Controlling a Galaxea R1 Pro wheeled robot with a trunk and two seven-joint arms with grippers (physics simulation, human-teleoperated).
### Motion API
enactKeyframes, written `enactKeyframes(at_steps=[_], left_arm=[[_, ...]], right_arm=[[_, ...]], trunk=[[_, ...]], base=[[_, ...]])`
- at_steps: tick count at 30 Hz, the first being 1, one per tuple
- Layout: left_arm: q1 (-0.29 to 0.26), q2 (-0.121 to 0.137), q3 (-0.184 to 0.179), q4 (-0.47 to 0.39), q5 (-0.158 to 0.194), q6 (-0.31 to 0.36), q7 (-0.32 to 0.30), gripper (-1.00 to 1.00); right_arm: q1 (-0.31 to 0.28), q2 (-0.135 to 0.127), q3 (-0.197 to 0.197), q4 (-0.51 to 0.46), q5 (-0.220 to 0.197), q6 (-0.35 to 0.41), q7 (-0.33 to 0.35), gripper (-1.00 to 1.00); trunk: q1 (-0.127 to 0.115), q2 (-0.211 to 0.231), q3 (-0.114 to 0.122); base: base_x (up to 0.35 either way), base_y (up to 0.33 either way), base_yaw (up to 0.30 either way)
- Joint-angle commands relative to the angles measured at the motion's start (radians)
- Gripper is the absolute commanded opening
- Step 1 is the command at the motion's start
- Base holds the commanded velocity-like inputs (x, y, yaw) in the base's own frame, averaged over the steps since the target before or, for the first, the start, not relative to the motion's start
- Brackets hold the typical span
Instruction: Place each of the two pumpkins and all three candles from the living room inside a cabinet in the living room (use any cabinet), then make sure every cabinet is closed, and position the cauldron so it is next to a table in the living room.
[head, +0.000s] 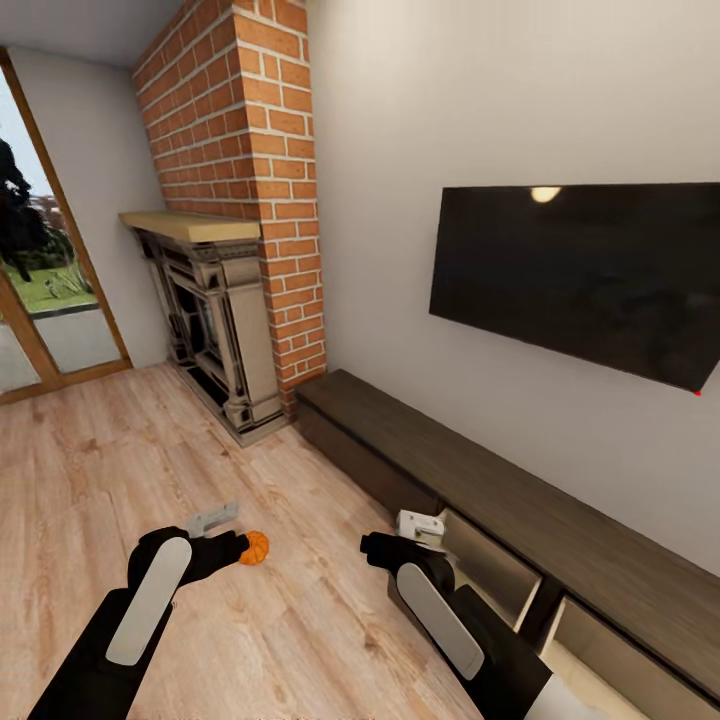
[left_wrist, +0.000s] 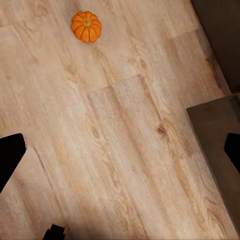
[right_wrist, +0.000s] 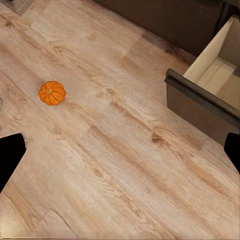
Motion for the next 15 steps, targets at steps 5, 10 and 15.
enactKeyframes(at_steps=[5,10,15], left_arm=[[-0.001,0.001,-0.002,-0.001,0.009,0.001,0.01,1.0],[-0.002,0.001,-0.002,-0.002,0.009,0.001,0.01,1.0],[-0.001,0.001,-0.002,-0.004,0.01,0.001,0.01,1.0]], right_arm=[[-0.001,0.0,0.001,0.001,-0.007,0.003,-0.007,1.0],[-0.001,0.0,0.001,0.0,-0.007,0.003,-0.007,1.0],[-0.001,0.0,0.001,0.001,-0.007,0.003,-0.007,1.0]], trunk=[[0.0,-0.001,0.006],[0.0,-0.001,0.013],[0.0,-0.001,0.021]], base=[[-0.177,0.0,0.177],[-0.096,0.0,0.178],[-0.013,0.0,0.178]])
